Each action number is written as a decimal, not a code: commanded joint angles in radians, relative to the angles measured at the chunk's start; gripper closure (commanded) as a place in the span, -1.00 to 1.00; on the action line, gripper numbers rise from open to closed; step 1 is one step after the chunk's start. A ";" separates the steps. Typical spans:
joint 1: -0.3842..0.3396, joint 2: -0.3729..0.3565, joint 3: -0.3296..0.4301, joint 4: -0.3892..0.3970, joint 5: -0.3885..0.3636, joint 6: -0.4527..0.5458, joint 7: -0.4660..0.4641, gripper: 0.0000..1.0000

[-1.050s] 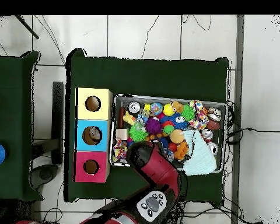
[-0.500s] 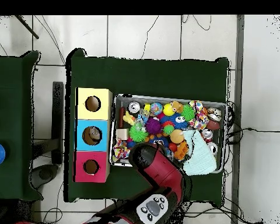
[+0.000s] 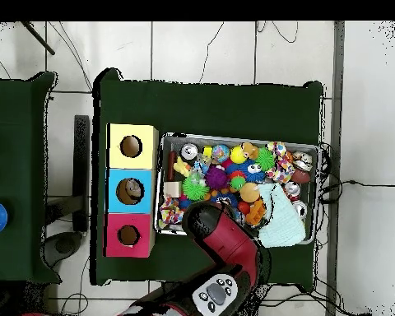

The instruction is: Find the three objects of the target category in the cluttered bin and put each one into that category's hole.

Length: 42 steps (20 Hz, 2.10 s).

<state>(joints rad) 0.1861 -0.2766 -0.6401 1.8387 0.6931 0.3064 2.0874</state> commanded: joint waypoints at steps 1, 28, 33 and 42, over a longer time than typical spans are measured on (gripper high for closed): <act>-0.018 0.007 0.098 -0.004 0.027 0.062 0.255 -1.00; -0.170 -0.033 0.303 0.057 0.016 -0.118 0.207 -1.00; -0.186 -0.064 0.297 0.051 -0.008 0.024 0.189 -1.00; -0.165 -0.061 0.278 0.033 -0.029 0.182 0.215 -1.00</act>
<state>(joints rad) 0.0049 -0.3671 -0.4579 1.9051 0.6941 0.2460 2.0874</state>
